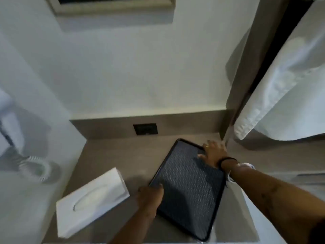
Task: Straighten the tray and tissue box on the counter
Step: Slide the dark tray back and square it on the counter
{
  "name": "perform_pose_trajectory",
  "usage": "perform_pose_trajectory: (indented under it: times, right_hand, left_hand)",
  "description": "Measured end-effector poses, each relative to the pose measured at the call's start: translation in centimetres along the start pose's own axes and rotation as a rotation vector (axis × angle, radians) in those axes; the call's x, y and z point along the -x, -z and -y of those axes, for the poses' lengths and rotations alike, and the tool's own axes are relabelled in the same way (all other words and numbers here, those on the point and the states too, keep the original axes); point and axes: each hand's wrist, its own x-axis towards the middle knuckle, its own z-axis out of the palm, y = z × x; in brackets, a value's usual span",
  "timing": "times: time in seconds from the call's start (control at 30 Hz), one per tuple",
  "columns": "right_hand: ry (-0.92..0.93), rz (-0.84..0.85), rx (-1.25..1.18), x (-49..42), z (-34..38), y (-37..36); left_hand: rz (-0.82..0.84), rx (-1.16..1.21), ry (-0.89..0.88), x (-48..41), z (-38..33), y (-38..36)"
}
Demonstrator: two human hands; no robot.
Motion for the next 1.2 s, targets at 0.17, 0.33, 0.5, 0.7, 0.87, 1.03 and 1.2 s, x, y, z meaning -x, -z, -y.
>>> perform_pose_trajectory:
  times: [0.17, 0.33, 0.5, 0.7, 0.87, 1.03, 1.2]
  right_hand:
    - [-0.132, -0.015, -0.052, -1.5, -3.2, -3.2]
    - [-0.203, -0.053, -0.092, -2.4, -3.1, -4.4]
    - [-0.26, -0.06, -0.233, -2.6, -4.4, -4.5]
    - [-0.423, -0.181, -0.604, 1.0, -4.9, -6.0]
    - [-0.584, -0.271, -0.767, 5.4, -2.7, -7.9]
    - [-0.619, -0.26, -0.772, 7.9, -0.2, -8.8]
    - [-0.663, -0.297, -0.752, 8.4, 1.6, -9.6]
  left_hand:
    - [-0.047, 0.18, 0.249, 0.6, 2.3, -2.3]
    - [0.257, 0.378, 0.362, 0.6, 2.8, -4.2]
    - [0.164, 0.407, 0.277, -0.1, 2.2, -4.2]
    - [0.083, 0.341, -0.006, -3.0, -0.1, -0.8]
    - [0.033, 0.147, -0.21, -7.0, -2.1, 2.5]
    - [0.041, 0.056, -0.255, -10.2, -2.8, 3.5]
    - [0.004, -0.017, -0.305, -11.3, -2.6, 3.9]
